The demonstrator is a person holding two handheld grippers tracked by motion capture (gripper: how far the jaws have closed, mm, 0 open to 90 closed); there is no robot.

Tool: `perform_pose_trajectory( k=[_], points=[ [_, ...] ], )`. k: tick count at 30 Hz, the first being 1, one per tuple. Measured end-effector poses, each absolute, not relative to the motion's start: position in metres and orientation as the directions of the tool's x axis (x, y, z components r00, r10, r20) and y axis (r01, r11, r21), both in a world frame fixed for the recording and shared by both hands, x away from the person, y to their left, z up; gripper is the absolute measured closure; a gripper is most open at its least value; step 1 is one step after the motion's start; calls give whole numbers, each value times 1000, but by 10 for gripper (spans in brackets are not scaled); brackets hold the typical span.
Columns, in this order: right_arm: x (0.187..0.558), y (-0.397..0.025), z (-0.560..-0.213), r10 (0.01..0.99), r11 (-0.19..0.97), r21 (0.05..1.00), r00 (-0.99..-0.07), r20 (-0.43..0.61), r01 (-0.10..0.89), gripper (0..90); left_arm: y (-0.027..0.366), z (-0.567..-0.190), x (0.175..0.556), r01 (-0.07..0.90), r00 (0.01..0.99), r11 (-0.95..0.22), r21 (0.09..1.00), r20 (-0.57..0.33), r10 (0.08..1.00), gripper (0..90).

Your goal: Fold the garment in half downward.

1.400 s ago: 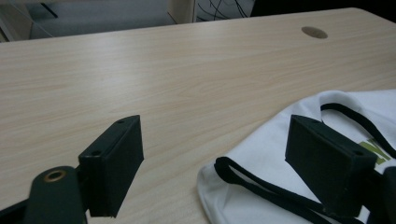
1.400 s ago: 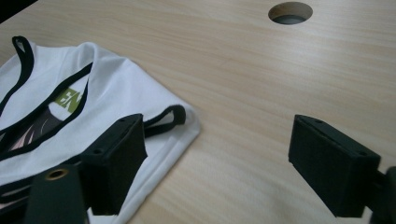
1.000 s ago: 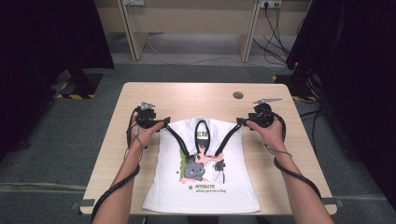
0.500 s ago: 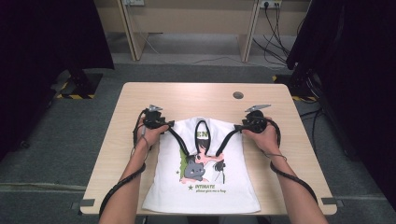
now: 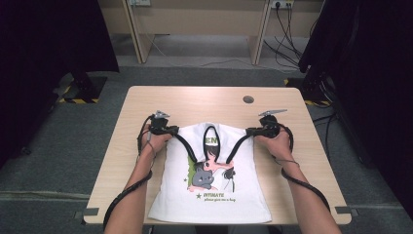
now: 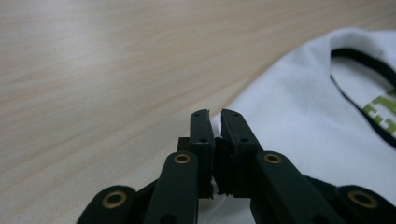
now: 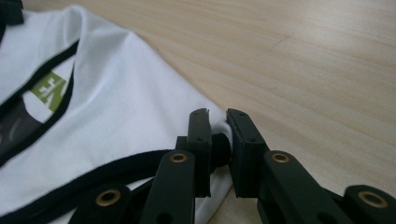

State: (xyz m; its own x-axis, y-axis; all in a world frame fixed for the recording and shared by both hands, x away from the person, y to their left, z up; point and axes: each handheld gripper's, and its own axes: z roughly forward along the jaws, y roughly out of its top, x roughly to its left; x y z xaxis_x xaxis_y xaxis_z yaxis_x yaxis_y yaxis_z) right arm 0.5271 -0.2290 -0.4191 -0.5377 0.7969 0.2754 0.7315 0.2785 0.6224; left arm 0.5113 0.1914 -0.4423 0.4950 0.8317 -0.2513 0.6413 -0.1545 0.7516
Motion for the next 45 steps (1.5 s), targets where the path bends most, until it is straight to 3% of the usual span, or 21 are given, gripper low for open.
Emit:
perform_pose_trajectory(
  k=[8,15,45],
  points=[
    [533,-238,-397,781,217,655,-531,329,724,807,206,-422,511,618,473,-8,786,-364,802,830],
    [535,-239,-382,761,188,682,-544,354,707,807,209,-404,513,598,477,35,800,-391,787,829],
    [549,-245,-336,769,171,728,-552,322,664,807,203,-367,522,509,494,60,859,-348,797,827]
  ],
)
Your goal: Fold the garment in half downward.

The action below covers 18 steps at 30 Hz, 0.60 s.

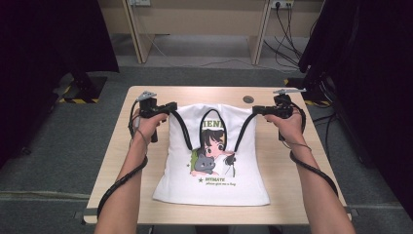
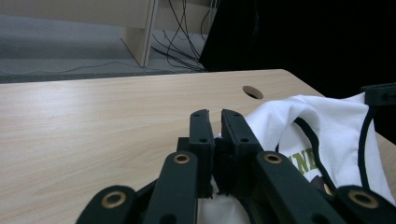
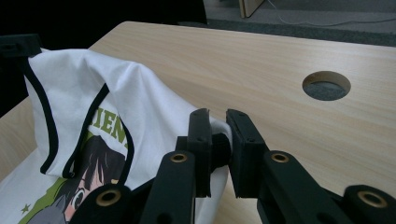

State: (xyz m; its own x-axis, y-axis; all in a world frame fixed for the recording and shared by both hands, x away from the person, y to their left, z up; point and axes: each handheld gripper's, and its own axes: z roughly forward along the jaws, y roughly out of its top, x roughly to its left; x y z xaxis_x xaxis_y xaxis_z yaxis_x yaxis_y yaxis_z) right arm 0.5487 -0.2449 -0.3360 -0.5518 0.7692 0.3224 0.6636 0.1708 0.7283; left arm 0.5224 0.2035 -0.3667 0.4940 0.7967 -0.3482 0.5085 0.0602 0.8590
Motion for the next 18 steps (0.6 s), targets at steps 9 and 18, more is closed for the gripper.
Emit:
perform_pose_trajectory(
  k=[9,18],
  points=[
    [552,-242,-325,777,178,739,-554,300,649,807,202,-357,525,487,496,61,871,-334,802,826],
    [554,-243,-322,783,175,744,-549,292,645,807,199,-351,527,475,503,58,878,-325,801,826]
  ],
)
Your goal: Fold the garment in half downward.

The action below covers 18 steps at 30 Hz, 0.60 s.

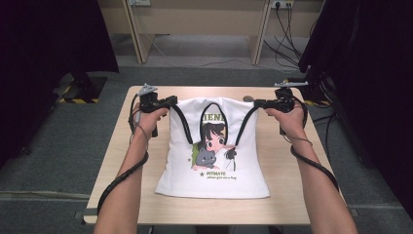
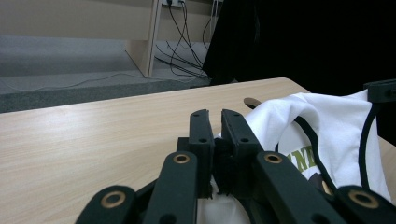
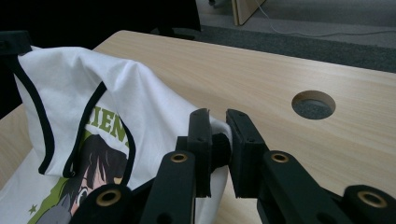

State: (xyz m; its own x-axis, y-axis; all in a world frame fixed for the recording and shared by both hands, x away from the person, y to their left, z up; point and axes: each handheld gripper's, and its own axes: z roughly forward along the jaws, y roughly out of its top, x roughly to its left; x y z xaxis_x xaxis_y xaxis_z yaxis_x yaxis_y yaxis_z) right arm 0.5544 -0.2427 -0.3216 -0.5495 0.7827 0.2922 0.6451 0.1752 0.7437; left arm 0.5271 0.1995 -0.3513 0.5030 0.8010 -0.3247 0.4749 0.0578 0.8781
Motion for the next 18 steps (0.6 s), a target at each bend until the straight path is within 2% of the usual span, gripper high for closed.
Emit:
perform_pose_trajectory(
  k=[18],
  points=[
    [557,-239,-310,789,171,755,-548,280,633,810,199,-342,528,454,496,67,888,-314,809,822]
  ],
)
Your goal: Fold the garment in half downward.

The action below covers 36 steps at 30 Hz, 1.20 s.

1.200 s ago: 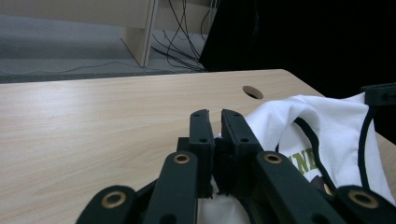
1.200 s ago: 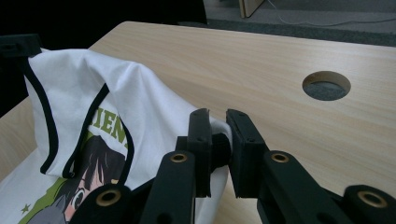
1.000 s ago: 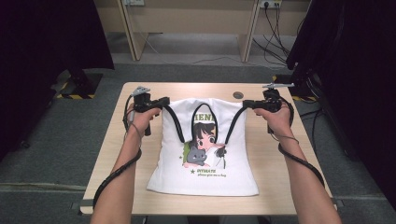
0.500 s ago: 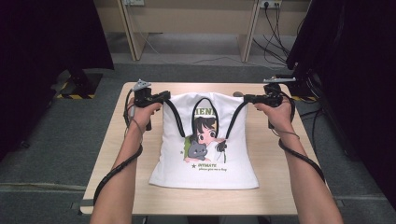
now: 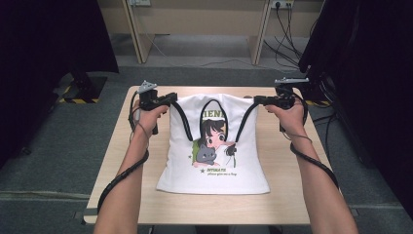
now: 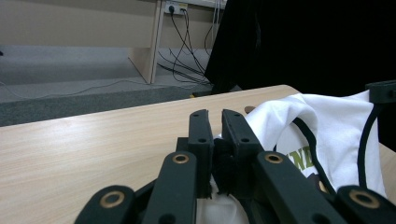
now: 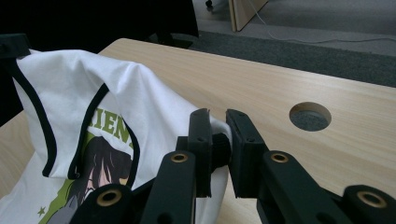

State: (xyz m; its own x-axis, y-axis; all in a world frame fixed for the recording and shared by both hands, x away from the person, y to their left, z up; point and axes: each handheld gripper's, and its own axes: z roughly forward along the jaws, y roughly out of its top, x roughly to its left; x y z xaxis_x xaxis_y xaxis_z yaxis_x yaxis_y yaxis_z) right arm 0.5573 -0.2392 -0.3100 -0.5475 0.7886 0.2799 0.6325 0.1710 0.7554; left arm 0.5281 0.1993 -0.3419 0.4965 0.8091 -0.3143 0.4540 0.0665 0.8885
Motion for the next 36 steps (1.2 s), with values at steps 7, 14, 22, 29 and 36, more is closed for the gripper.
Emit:
perform_pose_trajectory(
  k=[7,14,22,29,36],
  points=[
    [558,-238,-308,792,169,758,-545,276,630,810,199,-337,529,450,498,69,890,-314,808,822],
    [559,-238,-303,792,163,765,-545,275,623,810,200,-334,529,436,500,70,897,-306,810,823],
    [558,-237,-301,793,164,769,-546,269,618,810,201,-333,528,423,498,70,904,-296,815,821],
    [557,-234,-306,791,176,766,-552,263,618,810,197,-342,527,436,501,47,899,-286,817,821],
    [553,-231,-321,791,206,753,-560,248,625,810,194,-359,524,465,499,0,885,-262,826,821]
  ],
)
